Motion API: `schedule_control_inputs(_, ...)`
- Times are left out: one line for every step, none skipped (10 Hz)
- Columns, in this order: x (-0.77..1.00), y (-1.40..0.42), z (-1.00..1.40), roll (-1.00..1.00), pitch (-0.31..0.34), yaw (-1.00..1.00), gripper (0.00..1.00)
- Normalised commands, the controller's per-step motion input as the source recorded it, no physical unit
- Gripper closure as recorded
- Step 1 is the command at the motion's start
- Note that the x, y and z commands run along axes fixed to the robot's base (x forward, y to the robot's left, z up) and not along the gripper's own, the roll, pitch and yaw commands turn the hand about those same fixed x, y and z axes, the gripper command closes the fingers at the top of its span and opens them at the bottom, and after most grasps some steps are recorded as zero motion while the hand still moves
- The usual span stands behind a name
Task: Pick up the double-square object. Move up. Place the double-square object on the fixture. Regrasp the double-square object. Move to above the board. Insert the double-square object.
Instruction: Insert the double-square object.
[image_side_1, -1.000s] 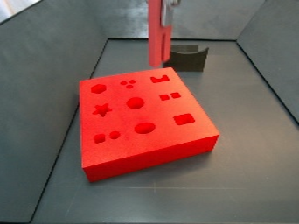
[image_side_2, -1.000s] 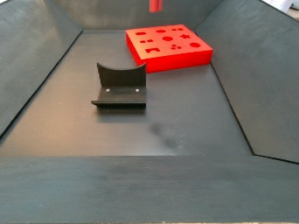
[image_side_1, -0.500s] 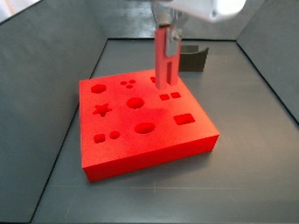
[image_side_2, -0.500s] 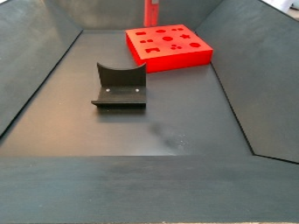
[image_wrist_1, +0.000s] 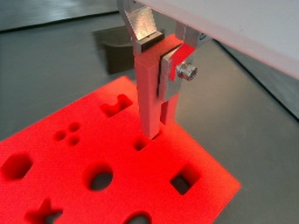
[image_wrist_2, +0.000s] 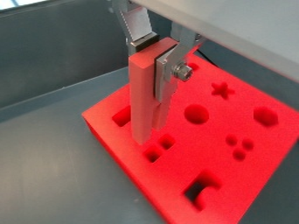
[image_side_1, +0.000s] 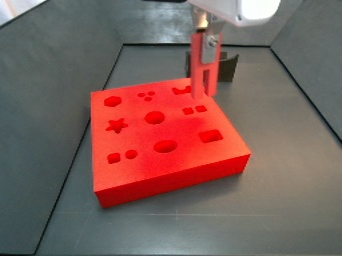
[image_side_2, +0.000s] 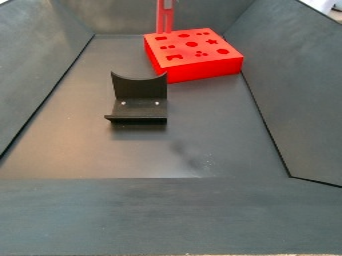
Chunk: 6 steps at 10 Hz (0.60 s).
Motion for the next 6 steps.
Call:
schedule_control_inputs(-0.06,-0.02,0.0,0.03,-0.02,0.0,1.0)
schedule_control_inputs(-0.01,0.0,0.0,0.0,-0.01,0.0,1.0)
schedule_control_inputs(-0.23,0.11,-0.09,0.0,-0.021,-0.05,1.0)
schedule_control_inputs(-0.31,0.28,-0.19,0.0,-0.017,0.0,1.0)
schedule_control_inputs(-0.06,-0.09,-0.13,-0.01,-0.059,0.0,1.0)
schedule_control_inputs(0.0,0.0,-0.25,0.01,-0.006,0.0,1.0)
